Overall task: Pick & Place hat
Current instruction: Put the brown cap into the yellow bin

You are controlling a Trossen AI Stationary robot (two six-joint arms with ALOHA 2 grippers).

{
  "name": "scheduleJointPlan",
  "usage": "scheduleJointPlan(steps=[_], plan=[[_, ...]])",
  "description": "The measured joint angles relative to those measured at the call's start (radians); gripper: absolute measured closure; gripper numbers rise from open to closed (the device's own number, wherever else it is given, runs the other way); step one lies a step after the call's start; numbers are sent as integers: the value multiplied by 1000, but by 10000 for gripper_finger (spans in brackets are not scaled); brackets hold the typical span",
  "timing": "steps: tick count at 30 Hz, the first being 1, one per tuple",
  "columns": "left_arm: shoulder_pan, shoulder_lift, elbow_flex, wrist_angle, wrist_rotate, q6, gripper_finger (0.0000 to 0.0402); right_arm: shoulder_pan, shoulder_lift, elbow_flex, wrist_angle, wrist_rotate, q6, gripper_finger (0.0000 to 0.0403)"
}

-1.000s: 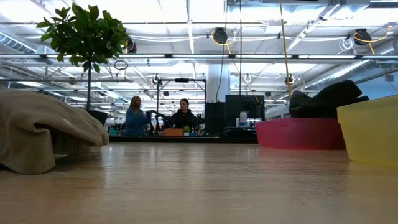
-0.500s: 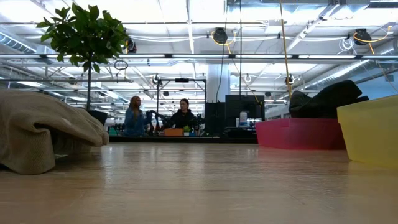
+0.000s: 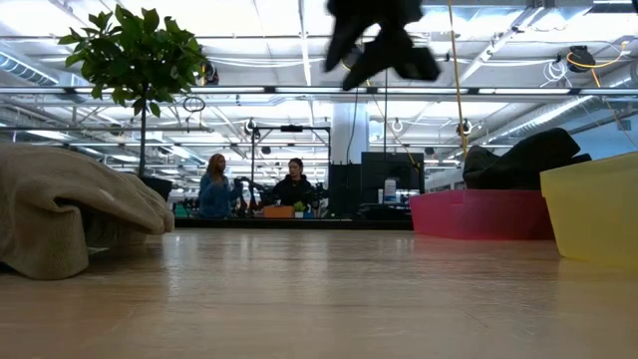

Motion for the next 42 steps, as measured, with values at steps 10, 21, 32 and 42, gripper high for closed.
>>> scheduleJointPlan(steps=[10, 21, 32, 42], plan=[[0, 0, 0, -44, 20, -1, 286, -21, 177, 4, 618, -258, 5, 294], [-13, -67, 2, -619, 257, 52, 286, -20, 190, 3, 512, -329, -72, 297], [-331, -221, 1, -1383, -111, -154, 286, -3, 54, 3, 436, -246, -144, 300], [-628, -231, -213, -1059, -189, -633, 286, -20, -135, 4, 273, -35, -234, 300]])
